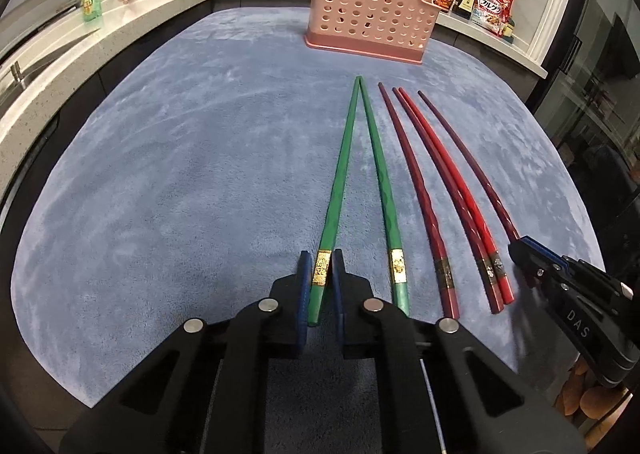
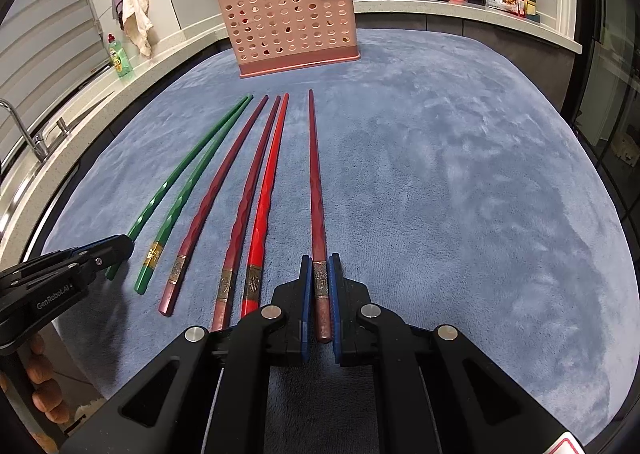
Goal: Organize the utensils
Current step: 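Grasp a dark red chopstick with the right tool while the left tool grasps a green chopstick, then lift both chopsticks and carry them up over the pink holder with both tools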
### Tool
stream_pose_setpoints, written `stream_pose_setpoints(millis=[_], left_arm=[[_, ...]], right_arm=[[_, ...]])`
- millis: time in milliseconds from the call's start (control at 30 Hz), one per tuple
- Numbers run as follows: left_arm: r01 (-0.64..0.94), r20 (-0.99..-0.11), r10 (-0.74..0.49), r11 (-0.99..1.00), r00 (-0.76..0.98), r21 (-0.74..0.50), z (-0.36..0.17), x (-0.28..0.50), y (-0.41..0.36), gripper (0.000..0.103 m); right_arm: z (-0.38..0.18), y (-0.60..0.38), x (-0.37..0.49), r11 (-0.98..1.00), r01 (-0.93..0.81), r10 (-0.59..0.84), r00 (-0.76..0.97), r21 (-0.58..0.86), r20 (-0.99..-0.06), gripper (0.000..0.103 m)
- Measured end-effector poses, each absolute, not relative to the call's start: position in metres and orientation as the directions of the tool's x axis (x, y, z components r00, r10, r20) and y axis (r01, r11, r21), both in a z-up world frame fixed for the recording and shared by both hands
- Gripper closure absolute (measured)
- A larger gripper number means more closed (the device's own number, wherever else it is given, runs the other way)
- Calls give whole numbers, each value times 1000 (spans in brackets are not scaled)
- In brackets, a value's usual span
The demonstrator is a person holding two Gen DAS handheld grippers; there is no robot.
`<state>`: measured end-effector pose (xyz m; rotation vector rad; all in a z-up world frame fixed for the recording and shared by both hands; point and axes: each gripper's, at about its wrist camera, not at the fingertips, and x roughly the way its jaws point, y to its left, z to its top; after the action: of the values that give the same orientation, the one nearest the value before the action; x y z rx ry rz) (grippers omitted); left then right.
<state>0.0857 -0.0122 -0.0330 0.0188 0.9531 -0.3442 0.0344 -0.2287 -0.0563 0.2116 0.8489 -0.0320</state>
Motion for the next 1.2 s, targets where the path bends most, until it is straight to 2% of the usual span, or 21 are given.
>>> stream_pose_setpoints(millis=[400, 933, 1200], left_arm=[[292, -786, -321, 938, 529, -187, -11, 86, -2, 94], [314, -662, -376, 924, 649, -217, 84, 97, 6, 95], [305, -619, -356, 933, 700, -191, 116, 122, 5, 96]], right_arm=[[-26, -240, 28, 972, 119, 61, 708, 203, -704, 96], [64, -274, 30, 958, 128, 34, 839, 258, -543, 96], [94, -297, 42, 940, 135, 35, 876, 314, -481, 96]])
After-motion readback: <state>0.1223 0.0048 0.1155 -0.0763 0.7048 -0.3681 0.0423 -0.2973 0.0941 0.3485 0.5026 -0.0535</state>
